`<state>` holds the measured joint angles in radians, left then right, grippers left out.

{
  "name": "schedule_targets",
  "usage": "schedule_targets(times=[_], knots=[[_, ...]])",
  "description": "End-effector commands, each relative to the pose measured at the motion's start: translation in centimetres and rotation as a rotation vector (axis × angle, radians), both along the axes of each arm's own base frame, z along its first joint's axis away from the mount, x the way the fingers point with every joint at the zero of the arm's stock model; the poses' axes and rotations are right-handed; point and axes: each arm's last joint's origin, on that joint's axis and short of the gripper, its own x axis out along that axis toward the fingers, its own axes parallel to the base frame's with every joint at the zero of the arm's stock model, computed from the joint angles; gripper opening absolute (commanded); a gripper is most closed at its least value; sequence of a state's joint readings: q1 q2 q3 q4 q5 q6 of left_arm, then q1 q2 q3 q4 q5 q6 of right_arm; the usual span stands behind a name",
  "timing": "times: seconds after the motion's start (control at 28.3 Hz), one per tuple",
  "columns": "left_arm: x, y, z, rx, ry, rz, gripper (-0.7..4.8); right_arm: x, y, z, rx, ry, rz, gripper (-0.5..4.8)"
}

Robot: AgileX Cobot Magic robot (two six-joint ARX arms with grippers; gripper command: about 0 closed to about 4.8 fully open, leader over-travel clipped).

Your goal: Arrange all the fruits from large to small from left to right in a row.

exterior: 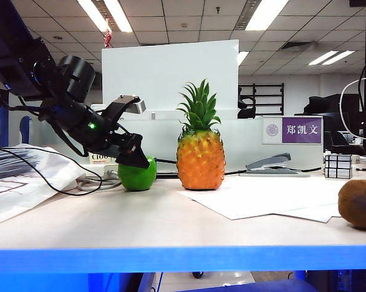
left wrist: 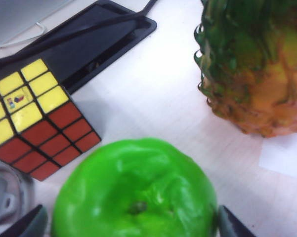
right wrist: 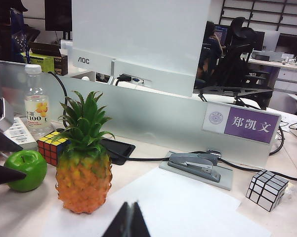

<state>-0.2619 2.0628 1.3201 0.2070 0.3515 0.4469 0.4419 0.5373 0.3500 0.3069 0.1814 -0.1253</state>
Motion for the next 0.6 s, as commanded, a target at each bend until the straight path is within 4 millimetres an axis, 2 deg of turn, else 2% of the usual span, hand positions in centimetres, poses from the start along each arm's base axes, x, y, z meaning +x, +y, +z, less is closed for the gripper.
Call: schedule_targets(times=[0.04, 0.53, 0.57, 0.6], knots=[[0.2, 0.1, -0.7, -0.003, 0.017, 0.015, 4.79, -0.1, 0.0, 0.3, 0.012, -0.022, 0.001, -0.01], [0.4, 0.0, -2.5, -0.007, 0.051, 0.001, 4.79, -0.1, 0.0, 0.3, 0.011, -0.022, 0.001, -0.01], [0.5, 0.0, -2.7, -0.005, 0.057, 0.002, 4.59, -0.1, 0.0, 0.3, 0.011, -0.022, 0.001, -0.01], [0.5, 0.0, -2.8, -0.005, 0.059, 0.001, 3.30, -0.1, 0.0, 0.3, 0.011, -0.022, 0.001, -0.01]])
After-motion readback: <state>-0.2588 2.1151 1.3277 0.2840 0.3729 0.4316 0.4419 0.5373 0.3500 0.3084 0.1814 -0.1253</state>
